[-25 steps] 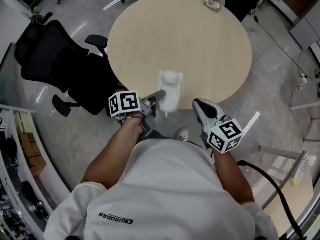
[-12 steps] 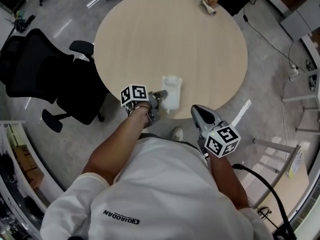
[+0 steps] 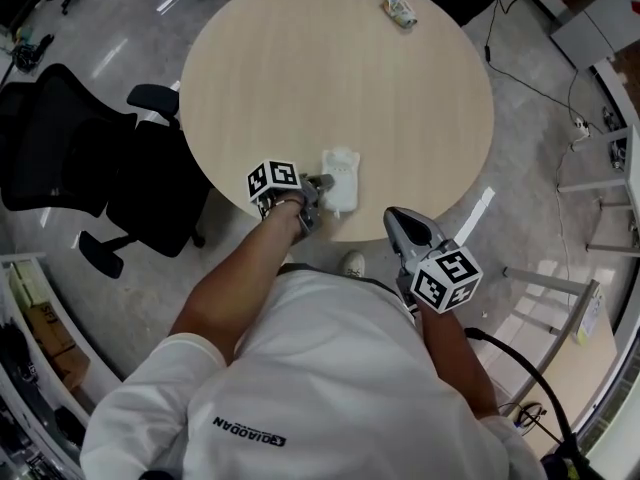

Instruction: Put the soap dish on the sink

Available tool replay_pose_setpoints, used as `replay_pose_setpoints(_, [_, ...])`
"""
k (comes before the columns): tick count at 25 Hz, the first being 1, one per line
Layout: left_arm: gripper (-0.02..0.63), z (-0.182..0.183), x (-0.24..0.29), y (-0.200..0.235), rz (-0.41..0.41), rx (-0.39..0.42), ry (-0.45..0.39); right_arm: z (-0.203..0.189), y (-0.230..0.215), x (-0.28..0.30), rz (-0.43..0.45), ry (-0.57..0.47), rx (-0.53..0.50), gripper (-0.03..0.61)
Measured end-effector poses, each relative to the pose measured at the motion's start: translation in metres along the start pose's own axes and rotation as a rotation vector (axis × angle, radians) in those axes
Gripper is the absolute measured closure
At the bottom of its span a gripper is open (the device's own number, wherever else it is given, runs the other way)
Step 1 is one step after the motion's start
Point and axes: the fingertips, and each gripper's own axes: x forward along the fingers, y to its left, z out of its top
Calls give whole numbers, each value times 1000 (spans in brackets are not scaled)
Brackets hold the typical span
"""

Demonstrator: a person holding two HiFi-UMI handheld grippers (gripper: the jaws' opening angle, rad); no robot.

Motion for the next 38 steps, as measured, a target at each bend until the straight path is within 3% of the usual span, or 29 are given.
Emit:
replay_pose_setpoints(12, [460, 7, 11, 9, -5, -73, 21, -1, -4, -5, -13, 15, -22, 577])
replay_pose_setpoints(17, [452, 10, 11, 8, -9, -75, -11, 0, -6, -8, -16, 6, -21, 577])
replay_pose_setpoints(19, [395, 15, 8, 5, -35, -79, -20, 1, -7, -8, -10, 1, -21, 577])
replay_pose_setpoints(23, [350, 19, -12, -6, -90, -51, -30, 0, -7, -3, 4, -4, -18, 577])
replay_pose_setpoints(26, [348, 22, -40, -11, -90, 45, -68, 1, -6, 2, 20, -8, -21, 577])
replay_pose_setpoints(30, [364, 11, -79, -7, -23, 229, -129, -2, -3, 9, 45, -5, -23, 577])
replay_pose_setpoints(33, [458, -1, -105, -14, 30, 357, -173, 0, 0, 13, 61, -7, -18, 577])
replay_pose_setpoints(36, [607, -15, -123, -32, 54, 499, -196, 2, 5, 16, 83, -14, 2, 577])
replay_pose_setpoints(38, [607, -28, -130, -48, 51, 620, -178, 3, 13, 18, 106, -20, 20, 577])
